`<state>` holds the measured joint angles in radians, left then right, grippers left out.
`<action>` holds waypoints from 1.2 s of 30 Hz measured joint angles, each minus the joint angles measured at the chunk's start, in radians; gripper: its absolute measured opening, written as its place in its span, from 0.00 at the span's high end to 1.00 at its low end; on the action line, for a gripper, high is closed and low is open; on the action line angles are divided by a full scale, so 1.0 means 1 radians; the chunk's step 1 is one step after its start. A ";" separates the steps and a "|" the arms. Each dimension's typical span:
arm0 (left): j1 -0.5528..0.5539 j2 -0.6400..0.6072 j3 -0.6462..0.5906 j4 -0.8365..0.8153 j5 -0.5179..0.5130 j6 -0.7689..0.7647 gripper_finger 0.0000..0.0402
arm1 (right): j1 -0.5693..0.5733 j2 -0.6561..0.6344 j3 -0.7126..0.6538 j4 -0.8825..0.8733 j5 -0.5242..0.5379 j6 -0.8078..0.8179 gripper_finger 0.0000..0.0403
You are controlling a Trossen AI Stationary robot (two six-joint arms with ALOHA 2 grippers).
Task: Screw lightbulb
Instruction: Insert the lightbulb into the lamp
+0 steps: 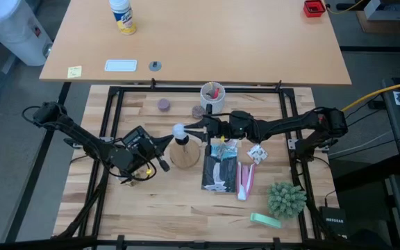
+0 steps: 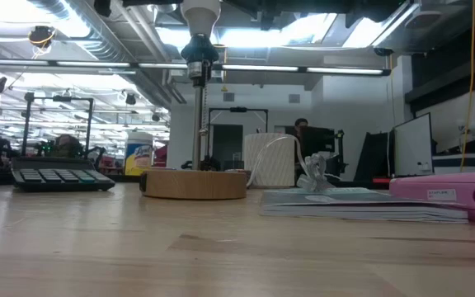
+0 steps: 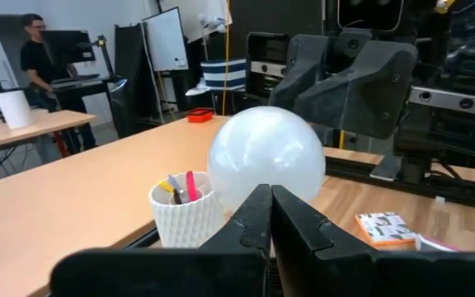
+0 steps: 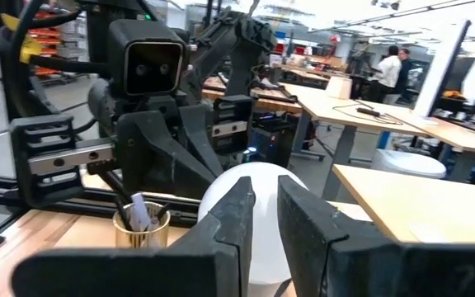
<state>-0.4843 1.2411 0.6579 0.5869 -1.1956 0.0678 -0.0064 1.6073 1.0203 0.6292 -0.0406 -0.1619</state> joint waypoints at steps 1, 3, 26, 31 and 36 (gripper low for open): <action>0.000 0.000 0.000 0.000 -0.003 0.000 1.00 | -0.001 0.000 0.000 -0.001 -0.014 0.000 0.85; 0.000 0.000 0.000 -0.001 -0.013 0.001 1.00 | -0.001 0.000 0.000 -0.003 -0.033 0.005 0.85; 0.070 0.000 0.000 0.001 -0.051 0.011 1.00 | 0.001 0.003 -0.003 -0.041 -0.113 0.030 0.85; 0.063 0.000 0.000 0.001 -0.050 0.010 1.00 | 0.001 0.003 -0.003 -0.039 -0.112 0.030 0.85; 0.060 0.000 0.000 0.000 -0.049 0.010 1.00 | 0.001 0.003 -0.003 -0.018 -0.112 0.030 0.85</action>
<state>-0.4244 1.2407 0.6582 0.5873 -1.2449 0.0780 -0.0055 1.6106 1.0176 0.6115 -0.1524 -0.1316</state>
